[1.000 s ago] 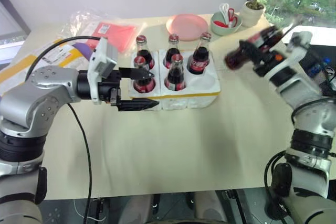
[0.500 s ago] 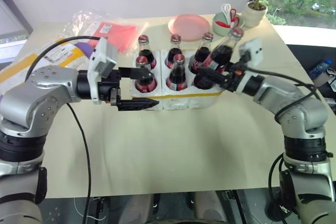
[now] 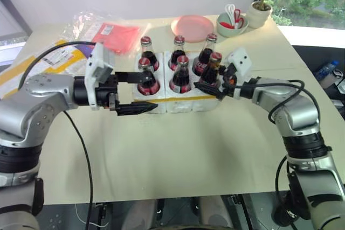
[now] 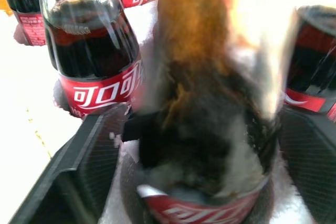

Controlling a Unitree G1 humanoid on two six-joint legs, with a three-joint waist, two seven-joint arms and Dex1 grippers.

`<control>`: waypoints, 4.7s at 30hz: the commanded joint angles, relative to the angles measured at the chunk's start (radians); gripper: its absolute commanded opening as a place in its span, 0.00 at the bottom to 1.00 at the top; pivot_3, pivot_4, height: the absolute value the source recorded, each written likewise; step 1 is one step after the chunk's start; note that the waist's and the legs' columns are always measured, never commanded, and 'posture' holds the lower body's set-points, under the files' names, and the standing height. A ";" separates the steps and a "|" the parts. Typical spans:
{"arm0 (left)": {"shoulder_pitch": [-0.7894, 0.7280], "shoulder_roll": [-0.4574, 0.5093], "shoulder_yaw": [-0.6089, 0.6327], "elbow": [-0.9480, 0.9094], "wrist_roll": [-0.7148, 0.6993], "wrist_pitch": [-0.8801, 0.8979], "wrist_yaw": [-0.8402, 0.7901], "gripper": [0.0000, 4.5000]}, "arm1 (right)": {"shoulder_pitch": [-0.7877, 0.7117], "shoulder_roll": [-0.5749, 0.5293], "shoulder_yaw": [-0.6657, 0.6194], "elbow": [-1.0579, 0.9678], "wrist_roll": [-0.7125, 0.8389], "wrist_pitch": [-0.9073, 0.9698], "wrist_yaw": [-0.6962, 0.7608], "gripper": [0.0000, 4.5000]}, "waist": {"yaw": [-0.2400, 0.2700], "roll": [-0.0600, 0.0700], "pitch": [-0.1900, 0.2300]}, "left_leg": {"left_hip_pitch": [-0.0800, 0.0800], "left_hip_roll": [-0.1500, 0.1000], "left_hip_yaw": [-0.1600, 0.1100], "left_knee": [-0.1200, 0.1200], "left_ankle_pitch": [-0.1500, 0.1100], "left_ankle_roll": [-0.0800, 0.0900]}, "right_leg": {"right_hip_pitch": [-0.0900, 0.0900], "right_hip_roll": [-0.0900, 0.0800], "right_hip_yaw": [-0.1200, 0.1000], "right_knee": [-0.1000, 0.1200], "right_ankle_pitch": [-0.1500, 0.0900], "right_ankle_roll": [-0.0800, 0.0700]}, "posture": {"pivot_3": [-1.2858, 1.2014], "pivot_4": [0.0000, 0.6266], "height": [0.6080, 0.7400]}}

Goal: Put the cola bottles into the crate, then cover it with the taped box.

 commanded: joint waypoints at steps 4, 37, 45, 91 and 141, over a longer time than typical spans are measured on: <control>0.215 0.079 0.248 -0.127 0.107 -0.012 0.160 1.00 | -0.027 -0.185 -0.193 -0.150 0.187 0.116 0.182 0.97 | 0.005 0.000 0.000 | -0.001 0.000 0.000 0.000 0.000 0.000 | 0.000 0.000 0.000 -0.001 0.000 0.000 | 0.52 0.24 1.00; 0.246 0.180 0.059 1.198 1.190 -1.051 0.945 1.00 | -0.052 -0.408 -0.469 -0.088 0.457 0.251 0.349 0.97 | 0.021 -0.005 -0.003 | -0.001 0.000 0.003 -0.002 -0.002 0.000 | -0.002 -0.005 -0.001 -0.003 0.001 0.000 | 0.52 0.24 1.00; 0.004 0.154 -0.086 1.481 1.218 -1.077 1.011 1.00 | -0.002 -0.458 -0.550 -0.106 0.471 0.276 0.293 0.97 | 0.026 -0.006 -0.004 | -0.001 0.000 0.004 -0.001 -0.002 0.001 | -0.002 -0.005 -0.001 0.000 0.001 0.000 | 0.52 0.24 1.00; -0.424 0.070 -0.127 0.357 0.912 -0.828 0.432 0.38 | 0.313 -0.486 -0.559 -0.126 0.332 0.087 0.338 1.00 | 0.019 -0.012 -0.007 | -0.001 0.000 0.005 0.002 -0.001 0.002 | 0.000 -0.004 -0.001 0.001 0.001 0.000 | 0.52 0.24 1.00; -0.266 0.030 -0.123 0.433 0.982 -1.196 0.404 0.04 | 0.344 -0.450 -0.590 -0.110 0.310 0.059 0.284 1.00 | 0.027 -0.012 -0.007 | 0.000 0.001 0.004 0.009 -0.002 0.003 | 0.003 -0.002 -0.001 0.001 0.001 0.002 | 0.52 0.24 1.00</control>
